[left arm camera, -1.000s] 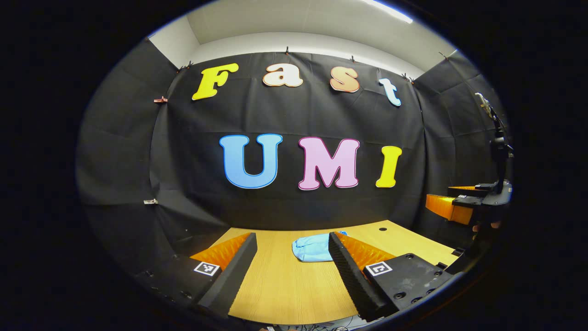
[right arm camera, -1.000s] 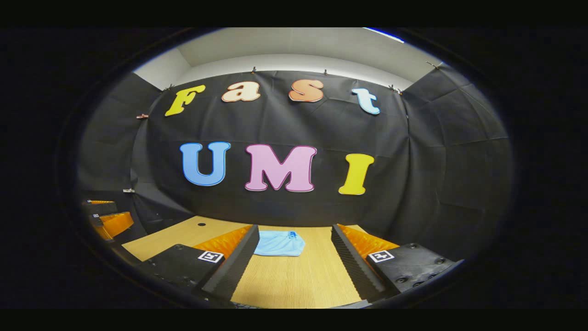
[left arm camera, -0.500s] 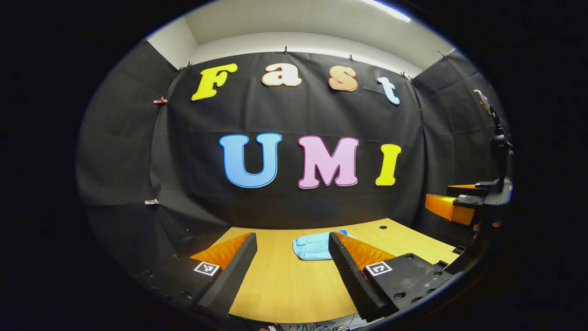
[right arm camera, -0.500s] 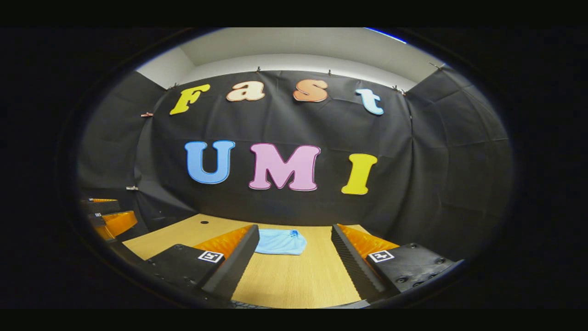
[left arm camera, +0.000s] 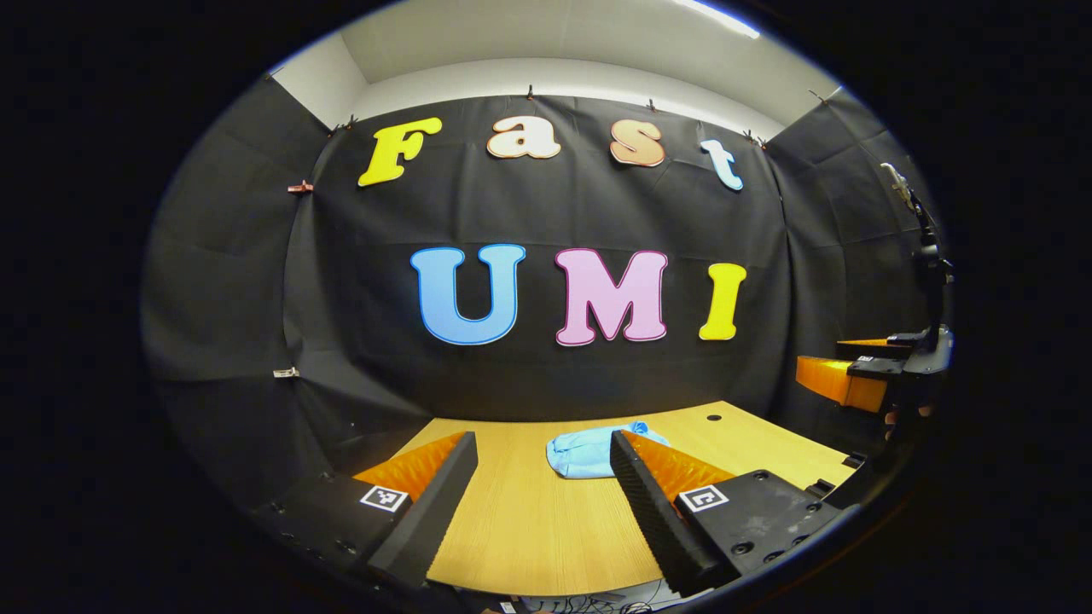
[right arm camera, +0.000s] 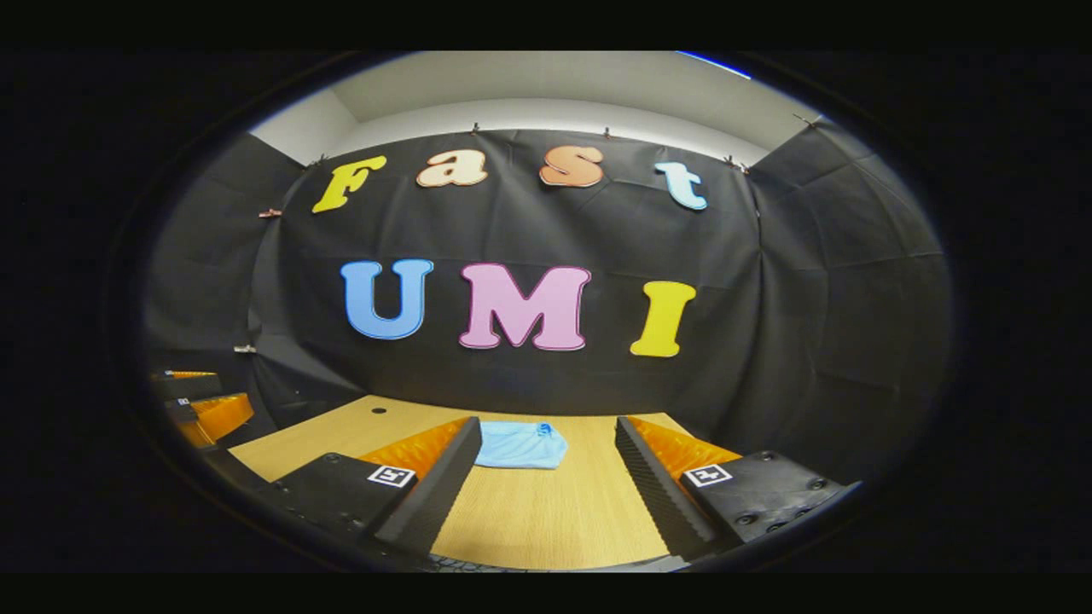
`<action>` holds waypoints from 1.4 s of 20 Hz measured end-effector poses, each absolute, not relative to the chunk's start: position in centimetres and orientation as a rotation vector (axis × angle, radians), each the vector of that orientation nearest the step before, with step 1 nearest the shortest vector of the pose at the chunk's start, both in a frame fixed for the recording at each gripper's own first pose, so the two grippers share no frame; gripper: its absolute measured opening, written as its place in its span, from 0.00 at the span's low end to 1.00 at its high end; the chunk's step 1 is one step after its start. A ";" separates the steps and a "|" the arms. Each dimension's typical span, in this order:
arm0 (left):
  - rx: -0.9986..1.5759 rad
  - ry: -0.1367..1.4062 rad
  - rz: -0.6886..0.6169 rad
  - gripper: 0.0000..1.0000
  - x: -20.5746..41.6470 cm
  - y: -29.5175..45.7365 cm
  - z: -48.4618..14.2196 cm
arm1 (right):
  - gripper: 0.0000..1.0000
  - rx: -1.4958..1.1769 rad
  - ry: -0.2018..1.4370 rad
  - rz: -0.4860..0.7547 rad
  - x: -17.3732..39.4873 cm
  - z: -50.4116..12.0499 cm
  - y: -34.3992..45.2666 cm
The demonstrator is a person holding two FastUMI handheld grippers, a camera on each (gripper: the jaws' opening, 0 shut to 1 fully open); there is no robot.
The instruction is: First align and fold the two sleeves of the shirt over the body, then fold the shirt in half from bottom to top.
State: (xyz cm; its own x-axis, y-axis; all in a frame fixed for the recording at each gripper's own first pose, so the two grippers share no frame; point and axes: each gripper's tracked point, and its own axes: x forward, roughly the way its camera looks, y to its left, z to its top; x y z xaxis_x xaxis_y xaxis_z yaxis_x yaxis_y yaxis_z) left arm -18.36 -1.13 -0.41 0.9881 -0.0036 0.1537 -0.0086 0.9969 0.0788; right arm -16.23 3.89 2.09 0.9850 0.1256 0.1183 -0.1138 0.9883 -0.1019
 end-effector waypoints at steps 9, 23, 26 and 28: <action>0.080 -0.139 -0.002 1.00 -18.3 -1.3 -1.2 | 0.98 -0.096 -0.118 0.116 -16.3 1.6 3.6; 0.068 -0.132 -0.001 1.00 -16.4 -0.2 -1.4 | 1.00 -0.106 -0.104 0.109 -15.4 1.9 4.2; 0.067 -0.126 -0.002 0.99 -16.1 0.1 -1.5 | 0.98 -0.105 -0.106 0.104 -15.1 1.9 4.4; 0.069 -0.131 -0.001 1.00 -16.0 0.4 -1.3 | 0.98 -0.100 -0.093 0.104 -14.7 1.5 4.6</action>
State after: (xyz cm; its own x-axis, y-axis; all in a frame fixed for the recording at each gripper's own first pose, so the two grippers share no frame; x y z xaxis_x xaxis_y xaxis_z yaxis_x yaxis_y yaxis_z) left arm -16.00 0.38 -1.28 0.9915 -0.0057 0.1302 -0.0033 0.9976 0.0692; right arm -14.74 4.59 1.53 0.9903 0.1084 0.0873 -0.0991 0.9896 -0.1046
